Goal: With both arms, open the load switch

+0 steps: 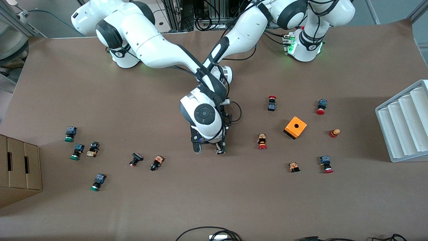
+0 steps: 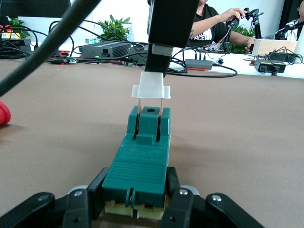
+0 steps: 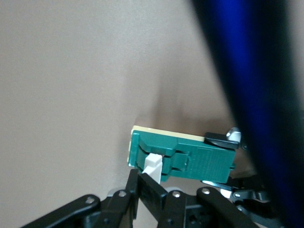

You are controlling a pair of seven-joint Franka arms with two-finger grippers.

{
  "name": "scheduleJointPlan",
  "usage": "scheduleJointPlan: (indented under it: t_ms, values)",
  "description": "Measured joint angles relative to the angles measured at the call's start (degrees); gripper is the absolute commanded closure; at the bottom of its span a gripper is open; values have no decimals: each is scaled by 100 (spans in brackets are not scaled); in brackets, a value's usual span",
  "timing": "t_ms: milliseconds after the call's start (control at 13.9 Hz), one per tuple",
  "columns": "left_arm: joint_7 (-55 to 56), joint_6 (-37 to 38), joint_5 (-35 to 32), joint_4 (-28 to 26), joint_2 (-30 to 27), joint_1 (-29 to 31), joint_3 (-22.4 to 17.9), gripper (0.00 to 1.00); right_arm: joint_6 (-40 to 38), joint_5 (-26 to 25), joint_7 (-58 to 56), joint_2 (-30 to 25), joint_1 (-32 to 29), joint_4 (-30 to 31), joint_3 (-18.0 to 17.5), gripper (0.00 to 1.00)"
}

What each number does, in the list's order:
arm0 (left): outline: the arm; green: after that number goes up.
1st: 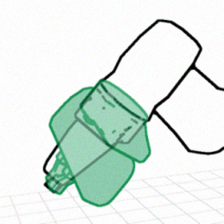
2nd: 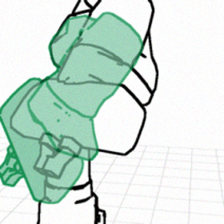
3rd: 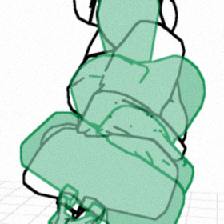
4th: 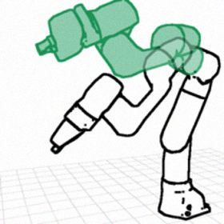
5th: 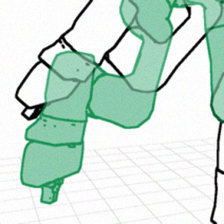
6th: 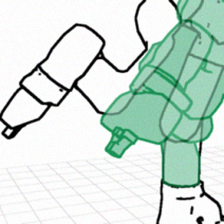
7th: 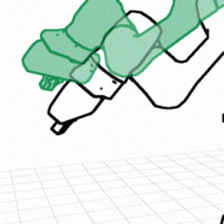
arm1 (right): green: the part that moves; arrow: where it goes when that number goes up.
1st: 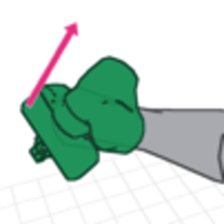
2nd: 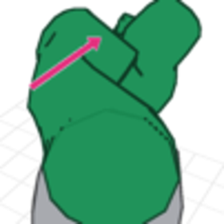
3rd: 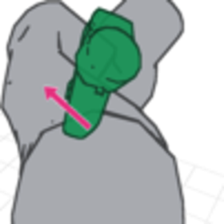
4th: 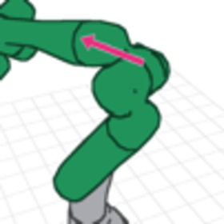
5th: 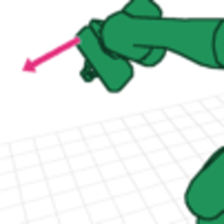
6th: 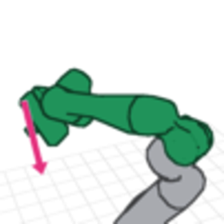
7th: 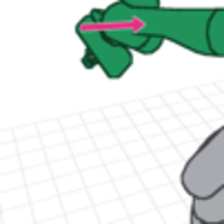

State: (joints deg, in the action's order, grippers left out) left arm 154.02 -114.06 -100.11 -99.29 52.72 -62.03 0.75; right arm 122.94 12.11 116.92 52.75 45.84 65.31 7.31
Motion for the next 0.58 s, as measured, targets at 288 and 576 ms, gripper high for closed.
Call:
scheduleJointPlan:
  t_ms: [288, 576]
  values:
    - [0, -1, 0, 2, 0, 3, 0, 48, -301, 0, 0, -174, 97, 274, -95, 100]
    - [-11, -10, 1, 4, -2, 8, 2, 48, -201, -10, 6, -94, 185, 511, -174, 100]
